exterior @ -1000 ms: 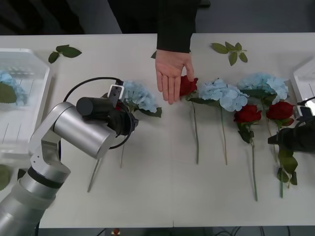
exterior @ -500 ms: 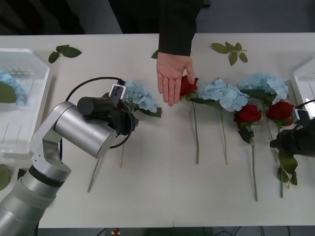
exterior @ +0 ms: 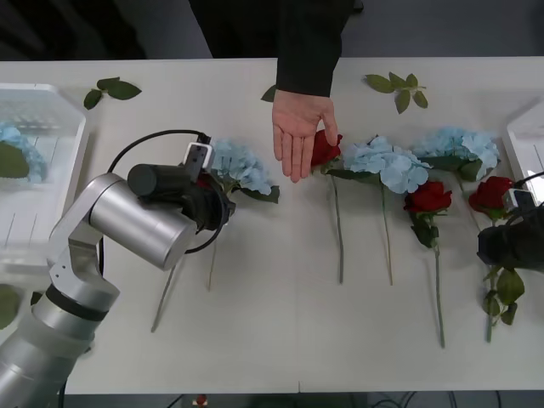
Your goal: Place the red flowers into the right box and the blue flowers into the left box. If a person shows an open palm, hand one flower to the person first, then continue sorting.
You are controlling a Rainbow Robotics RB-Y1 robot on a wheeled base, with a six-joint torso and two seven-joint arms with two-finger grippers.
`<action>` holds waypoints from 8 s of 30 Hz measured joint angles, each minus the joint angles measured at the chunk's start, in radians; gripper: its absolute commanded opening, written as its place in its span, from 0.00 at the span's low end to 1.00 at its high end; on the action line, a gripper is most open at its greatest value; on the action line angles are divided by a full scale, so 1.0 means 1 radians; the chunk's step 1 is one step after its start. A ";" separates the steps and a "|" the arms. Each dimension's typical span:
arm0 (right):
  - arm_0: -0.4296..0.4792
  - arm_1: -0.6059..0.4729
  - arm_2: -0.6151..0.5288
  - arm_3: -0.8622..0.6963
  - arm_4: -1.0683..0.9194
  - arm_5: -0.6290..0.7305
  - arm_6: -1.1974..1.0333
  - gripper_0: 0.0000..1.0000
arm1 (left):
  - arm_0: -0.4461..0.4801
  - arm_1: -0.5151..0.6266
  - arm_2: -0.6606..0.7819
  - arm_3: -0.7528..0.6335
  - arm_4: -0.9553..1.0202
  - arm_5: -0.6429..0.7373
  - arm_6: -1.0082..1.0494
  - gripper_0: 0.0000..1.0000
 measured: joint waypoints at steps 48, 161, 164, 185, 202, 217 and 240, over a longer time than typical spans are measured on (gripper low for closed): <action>-0.089 0.175 -0.046 -0.523 -0.414 -0.634 0.714 0.00 | 0.000 0.000 0.014 0.000 0.001 0.000 -0.020 1.00; -0.318 -0.058 0.193 0.218 -0.102 -0.039 0.173 0.91 | 0.033 -0.064 0.099 0.162 -0.029 -0.027 -0.197 0.00; -0.320 -0.038 0.194 0.222 -0.088 -0.066 0.173 0.89 | 0.033 -0.043 0.099 0.135 0.041 -0.035 -0.197 0.00; -0.322 -0.019 0.140 0.141 -0.041 0.049 0.173 0.84 | 0.030 0.099 0.240 -0.265 0.689 -0.280 -0.212 0.00; -0.238 -0.012 -0.298 -0.187 -0.504 0.335 0.572 1.00 | -0.015 -0.132 0.076 -0.114 0.947 -0.518 -0.320 0.00; -0.238 0.031 -0.315 -0.109 -0.939 0.461 0.795 1.00 | -0.110 -0.276 0.064 0.047 1.053 -0.528 -0.467 0.00; -0.238 0.166 -0.159 -0.056 -0.991 0.375 0.857 1.00 | -0.110 -0.276 0.064 0.047 1.057 -0.528 -0.467 0.00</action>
